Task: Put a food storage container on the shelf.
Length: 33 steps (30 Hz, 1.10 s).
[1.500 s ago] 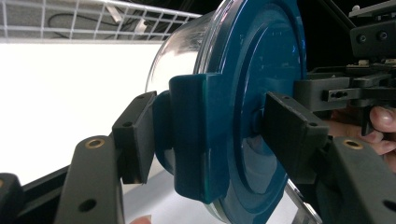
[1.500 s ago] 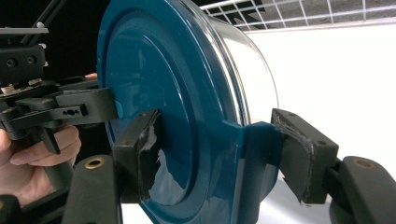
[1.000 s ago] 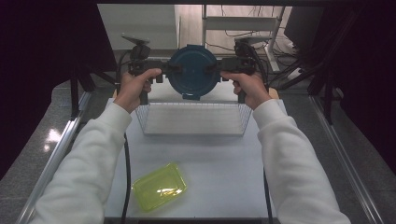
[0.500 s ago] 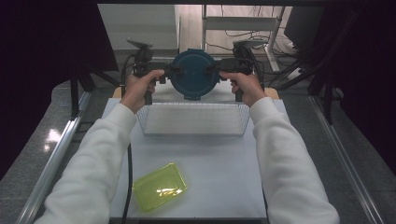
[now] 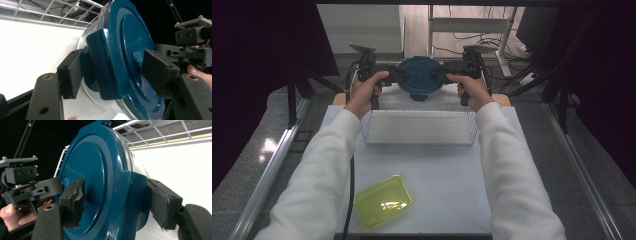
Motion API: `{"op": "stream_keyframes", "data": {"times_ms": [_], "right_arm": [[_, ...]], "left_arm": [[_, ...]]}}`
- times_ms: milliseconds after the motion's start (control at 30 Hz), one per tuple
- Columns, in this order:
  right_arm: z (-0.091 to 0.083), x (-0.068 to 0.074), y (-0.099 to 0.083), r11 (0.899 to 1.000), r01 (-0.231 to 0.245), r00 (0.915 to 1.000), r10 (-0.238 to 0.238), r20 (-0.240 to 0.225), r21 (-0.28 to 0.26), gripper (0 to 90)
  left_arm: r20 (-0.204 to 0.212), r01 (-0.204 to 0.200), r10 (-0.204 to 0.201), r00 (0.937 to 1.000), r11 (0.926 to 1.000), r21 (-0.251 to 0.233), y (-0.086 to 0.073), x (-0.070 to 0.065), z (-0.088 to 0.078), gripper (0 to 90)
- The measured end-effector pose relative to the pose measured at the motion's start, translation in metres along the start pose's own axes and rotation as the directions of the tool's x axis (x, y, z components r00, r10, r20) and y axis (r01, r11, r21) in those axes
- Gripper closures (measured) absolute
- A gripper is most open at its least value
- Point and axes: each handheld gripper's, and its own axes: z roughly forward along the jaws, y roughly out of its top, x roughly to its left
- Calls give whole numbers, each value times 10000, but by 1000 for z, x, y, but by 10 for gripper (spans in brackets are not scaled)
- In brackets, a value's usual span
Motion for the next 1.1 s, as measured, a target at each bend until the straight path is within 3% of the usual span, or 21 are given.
{"op": "stream_keyframes", "data": {"times_ms": [167, 367, 433, 567, 700, 800, 867, 933, 1033, 1100], "right_arm": [[3, -5, 1, 9994, -344, 9994, 344, -60, 46, 336], [4, -7, 0, 9996, -269, 9995, 267, -138, -110, 331], [5, -7, -2, 9994, -166, 9998, 163, -95, -315, 296], [6, 3, -10, 9968, 150, 9998, -139, 147, -786, 95], [-3, 15, -18, 9879, 903, 9920, -780, 994, -1264, 47], [-13, 19, -26, 9853, 1077, 9909, -956, 947, -1325, 47], [-20, 23, -34, 9800, 1483, 9854, -1350, 1040, -1329, 48], [-29, 28, -45, 9677, 2128, 9721, -1957, 1294, -1351, 60], [-44, 33, -62, 9410, 3082, 9431, -2831, 1743, -1394, 84], [-53, 33, -75, 9288, 3504, 9299, -3297, 1628, -1207, 109]], "left_arm": [[233, 393, -394, 9990, 9992, 37, 1, 9, 4, 332], [300, 331, -329, 9990, 9994, -79, 1, 10, 5, 329], [178, 112, -109, 9998, 9998, -143, 0, 8, 6, 316], [-348, -503, 484, 9982, 9972, -549, -3, 0, 5, 193], [-535, -1047, 998, 9936, 9897, -976, -8, -11, -5, 150], [-782, -1658, 1587, 9842, 9817, -942, -18, -20, -16, 145], [-904, -1966, 1882, 9780, 9758, -960, -28, -26, -24, 153], [-1195, -2493, 2389, 9637, 9650, -810, -38, -30, -32, 184], [-1414, -3008, 2907, 9463, 9521, -555, -55, -35, -46, 189], [-1583, -3330, 3218, 9335, 9416, -499, -68, -39, -55, 197]]}}
